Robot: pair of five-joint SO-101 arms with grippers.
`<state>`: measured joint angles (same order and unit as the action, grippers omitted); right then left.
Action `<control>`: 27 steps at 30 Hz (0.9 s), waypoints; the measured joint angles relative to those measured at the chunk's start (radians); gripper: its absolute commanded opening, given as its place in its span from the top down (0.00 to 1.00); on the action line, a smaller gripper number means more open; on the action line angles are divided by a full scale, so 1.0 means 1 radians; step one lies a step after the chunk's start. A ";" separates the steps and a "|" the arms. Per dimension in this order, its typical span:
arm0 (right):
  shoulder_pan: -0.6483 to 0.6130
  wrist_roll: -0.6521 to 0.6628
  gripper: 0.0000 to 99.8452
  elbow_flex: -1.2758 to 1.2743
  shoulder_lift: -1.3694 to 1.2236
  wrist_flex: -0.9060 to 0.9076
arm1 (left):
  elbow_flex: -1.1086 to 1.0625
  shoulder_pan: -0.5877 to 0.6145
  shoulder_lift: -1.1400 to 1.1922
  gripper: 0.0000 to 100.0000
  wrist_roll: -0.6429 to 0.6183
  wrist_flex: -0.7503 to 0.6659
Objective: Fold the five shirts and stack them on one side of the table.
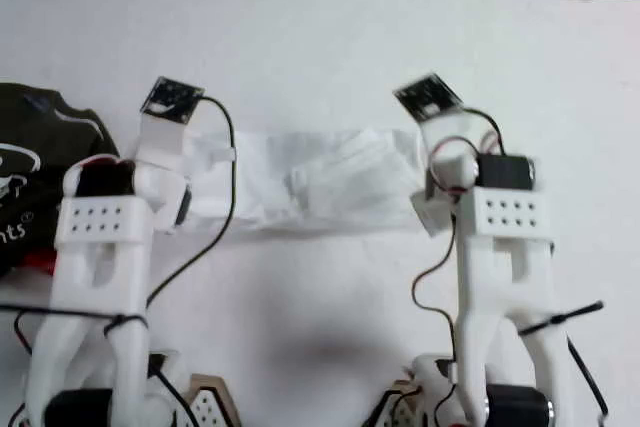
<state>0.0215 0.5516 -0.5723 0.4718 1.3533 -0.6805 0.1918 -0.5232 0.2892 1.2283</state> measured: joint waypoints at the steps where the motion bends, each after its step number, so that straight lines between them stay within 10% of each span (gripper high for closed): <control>1: 0.021 0.000 0.98 -0.038 0.017 -0.018 | -0.015 0.000 -0.006 0.97 0.000 -0.014; 27: 0.084 0.000 0.98 -0.173 0.081 -0.071 | -0.091 0.158 0.049 0.85 -0.127 -0.261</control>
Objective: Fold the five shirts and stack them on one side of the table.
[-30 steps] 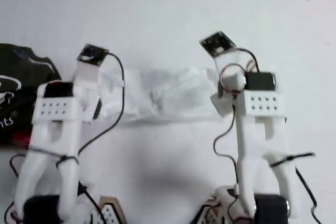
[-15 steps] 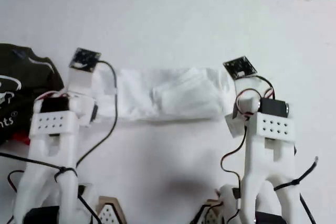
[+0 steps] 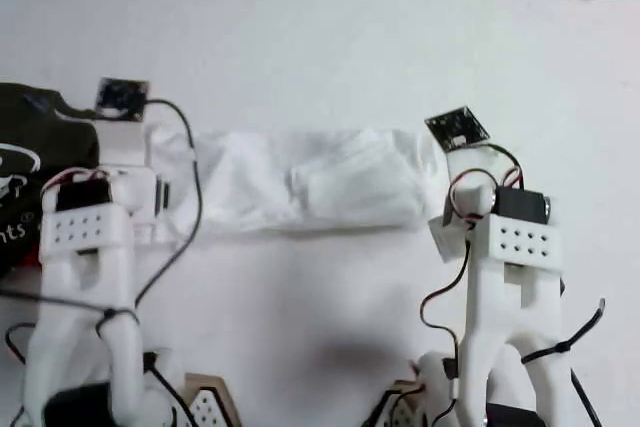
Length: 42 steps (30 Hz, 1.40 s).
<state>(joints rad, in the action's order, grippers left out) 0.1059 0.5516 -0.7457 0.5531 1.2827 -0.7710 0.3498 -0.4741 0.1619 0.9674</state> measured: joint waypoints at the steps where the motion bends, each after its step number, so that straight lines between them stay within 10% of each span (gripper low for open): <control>1: 0.000 0.000 0.98 0.000 0.000 0.000 | 0.028 0.012 0.037 0.85 -0.031 0.000; 17: 0.000 0.000 0.98 0.000 0.000 0.005 | 0.560 0.054 0.738 0.81 -0.117 0.161; 42: 0.000 0.021 0.98 0.000 0.000 0.028 | 0.810 -0.117 0.970 0.81 -0.150 0.387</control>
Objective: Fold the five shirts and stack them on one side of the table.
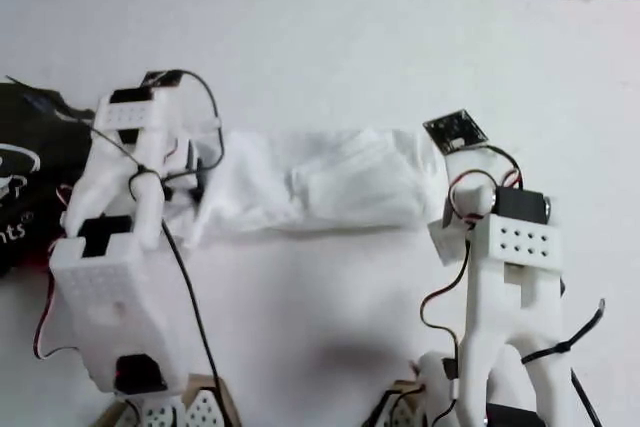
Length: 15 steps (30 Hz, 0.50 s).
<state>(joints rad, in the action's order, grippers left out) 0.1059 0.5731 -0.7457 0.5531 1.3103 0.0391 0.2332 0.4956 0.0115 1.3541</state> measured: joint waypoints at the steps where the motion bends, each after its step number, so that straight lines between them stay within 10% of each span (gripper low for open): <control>1: 0.000 0.008 0.98 0.000 0.000 0.000 | 0.002 0.006 -0.002 0.81 0.000 0.000; 15: 0.000 0.021 0.98 0.000 0.000 0.000 | -0.012 0.117 -0.144 0.74 0.026 -0.031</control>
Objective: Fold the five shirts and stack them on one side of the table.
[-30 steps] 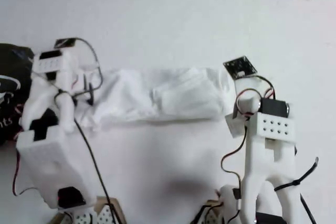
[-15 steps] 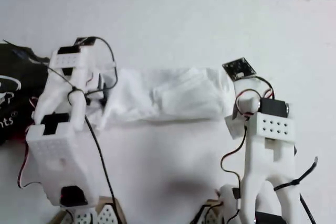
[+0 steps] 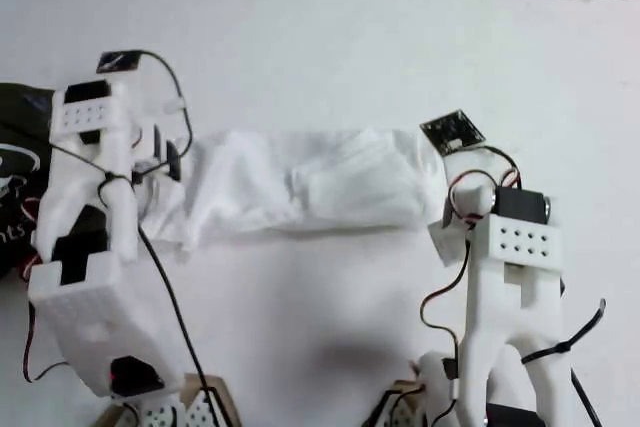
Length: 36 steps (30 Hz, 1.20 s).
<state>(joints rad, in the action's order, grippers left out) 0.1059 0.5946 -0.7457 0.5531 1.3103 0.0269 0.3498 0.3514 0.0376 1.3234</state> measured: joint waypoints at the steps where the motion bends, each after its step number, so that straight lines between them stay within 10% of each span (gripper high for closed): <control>1: 0.000 0.000 0.98 0.000 0.000 0.000 | 0.000 0.002 0.002 0.74 -0.002 -0.017; 25: 0.183 0.071 0.98 -0.037 0.120 0.000 | 0.264 -0.114 0.354 0.97 0.005 0.120; 36: 0.339 0.117 0.98 -0.410 0.195 -0.272 | 0.514 0.094 0.377 0.97 0.140 0.374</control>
<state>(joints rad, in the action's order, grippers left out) 0.4450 0.7112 -1.1554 0.7480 1.0388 0.5409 0.4434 0.7288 0.1772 1.6978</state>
